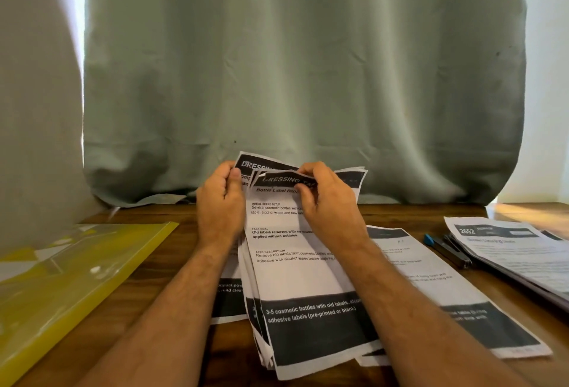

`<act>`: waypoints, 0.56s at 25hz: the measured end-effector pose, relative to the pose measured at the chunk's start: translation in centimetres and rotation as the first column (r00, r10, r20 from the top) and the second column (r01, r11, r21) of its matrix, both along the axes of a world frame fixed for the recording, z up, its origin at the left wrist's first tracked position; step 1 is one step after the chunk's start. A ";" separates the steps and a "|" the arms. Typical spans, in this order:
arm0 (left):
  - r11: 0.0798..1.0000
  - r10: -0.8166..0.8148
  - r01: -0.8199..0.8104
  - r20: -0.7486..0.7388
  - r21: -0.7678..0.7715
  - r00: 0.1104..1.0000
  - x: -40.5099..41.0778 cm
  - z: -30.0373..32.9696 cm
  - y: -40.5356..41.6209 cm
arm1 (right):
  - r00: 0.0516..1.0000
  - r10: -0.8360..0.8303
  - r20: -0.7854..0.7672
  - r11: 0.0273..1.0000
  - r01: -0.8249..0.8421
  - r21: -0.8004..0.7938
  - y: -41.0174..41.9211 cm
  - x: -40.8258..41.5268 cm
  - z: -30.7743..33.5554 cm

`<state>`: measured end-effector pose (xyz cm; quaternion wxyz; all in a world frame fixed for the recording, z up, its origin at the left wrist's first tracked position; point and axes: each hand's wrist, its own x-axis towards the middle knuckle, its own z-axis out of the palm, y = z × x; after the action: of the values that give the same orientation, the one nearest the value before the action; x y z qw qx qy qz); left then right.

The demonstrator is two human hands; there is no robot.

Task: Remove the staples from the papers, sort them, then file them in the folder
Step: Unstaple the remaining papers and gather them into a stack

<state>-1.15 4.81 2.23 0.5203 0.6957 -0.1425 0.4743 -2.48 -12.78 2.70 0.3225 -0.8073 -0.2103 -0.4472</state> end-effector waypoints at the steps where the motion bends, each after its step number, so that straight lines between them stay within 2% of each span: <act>1: 1.000 -0.010 0.009 0.017 0.025 1.000 0.0 -0.1 -0.2 | 1.000 -0.002 0.003 1.000 0.002 0.023 0.1 0.1 0.2; 6: 0.994 -0.063 0.054 0.090 0.096 0.994 -0.6 0.0 -1.0 | 1.000 -0.019 -0.005 0.994 0.020 0.110 0.0 0.4 0.4; 10: 0.956 -0.222 0.204 0.067 0.211 0.973 -1.7 0.1 -1.4 | 1.000 -0.004 -0.004 0.986 0.005 0.169 -0.2 0.6 0.3; 12: 0.961 -0.138 0.122 0.048 0.250 0.989 -1.2 0.0 -1.6 | 1.000 0.002 -0.002 0.987 -0.002 0.163 -0.3 0.7 0.2; 14: 0.977 -0.047 0.041 0.026 0.211 0.999 -0.5 0.0 -1.4 | 1.000 0.006 -0.004 0.992 -0.006 0.124 -0.5 0.8 0.2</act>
<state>-1.69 3.43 2.25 0.4517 0.7362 -0.2153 0.4557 -1.71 -13.33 2.86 0.3738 -0.7860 -0.1839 -0.4567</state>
